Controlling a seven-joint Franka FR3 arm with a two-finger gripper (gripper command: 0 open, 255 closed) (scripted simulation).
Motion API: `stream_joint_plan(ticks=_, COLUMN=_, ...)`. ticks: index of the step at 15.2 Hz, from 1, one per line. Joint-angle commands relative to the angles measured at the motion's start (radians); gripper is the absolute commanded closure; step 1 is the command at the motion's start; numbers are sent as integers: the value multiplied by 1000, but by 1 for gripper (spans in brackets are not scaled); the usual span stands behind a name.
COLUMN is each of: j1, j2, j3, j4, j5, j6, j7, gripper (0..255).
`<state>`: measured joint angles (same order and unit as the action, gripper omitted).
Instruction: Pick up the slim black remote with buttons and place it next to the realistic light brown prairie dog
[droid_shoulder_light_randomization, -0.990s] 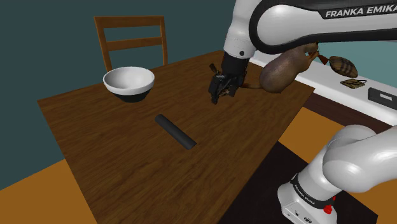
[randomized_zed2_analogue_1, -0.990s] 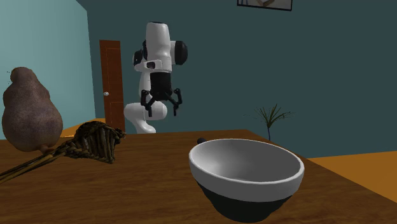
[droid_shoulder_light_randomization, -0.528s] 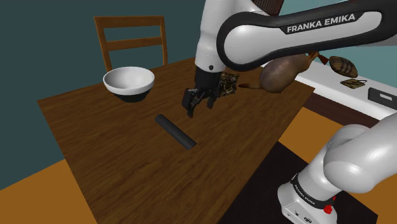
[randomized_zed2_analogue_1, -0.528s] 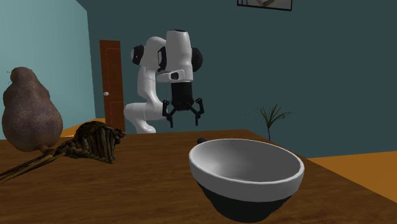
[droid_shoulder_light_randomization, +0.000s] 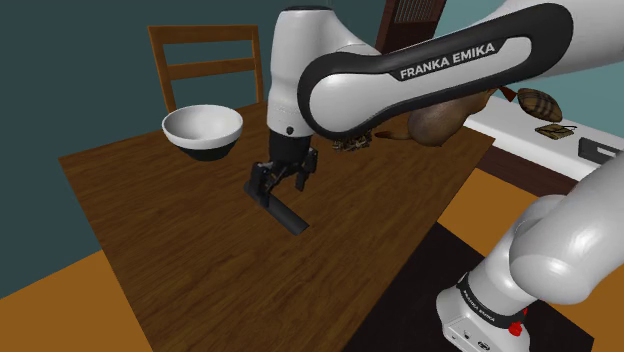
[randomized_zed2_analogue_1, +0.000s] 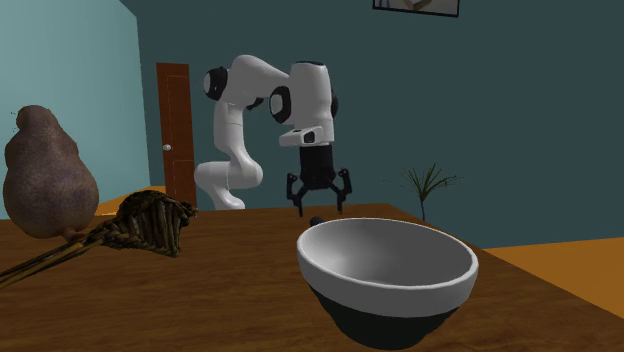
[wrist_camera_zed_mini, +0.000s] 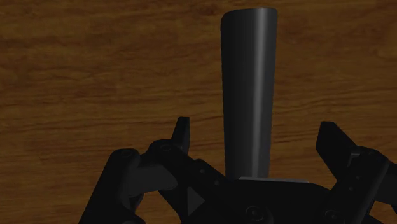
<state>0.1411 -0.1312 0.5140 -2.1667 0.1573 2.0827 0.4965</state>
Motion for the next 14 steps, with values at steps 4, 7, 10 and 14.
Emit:
stream_joint_plan(ticks=4, j1=3, j2=34, j3=11, j4=-35, j5=-12, j6=67, j7=13, gripper=0)
stream_joint_plan(ticks=7, j1=4, j2=45, j3=14, j4=-47, j5=-16, j6=89, j7=17, gripper=0)
stream_joint_plan(ticks=10, j1=4, j2=45, j3=14, j4=-47, j5=-16, j6=89, j7=17, gripper=0)
stream_joint_plan(ticks=14, j1=4, j2=45, j3=14, j4=-47, j5=-16, j6=89, j7=17, gripper=255)
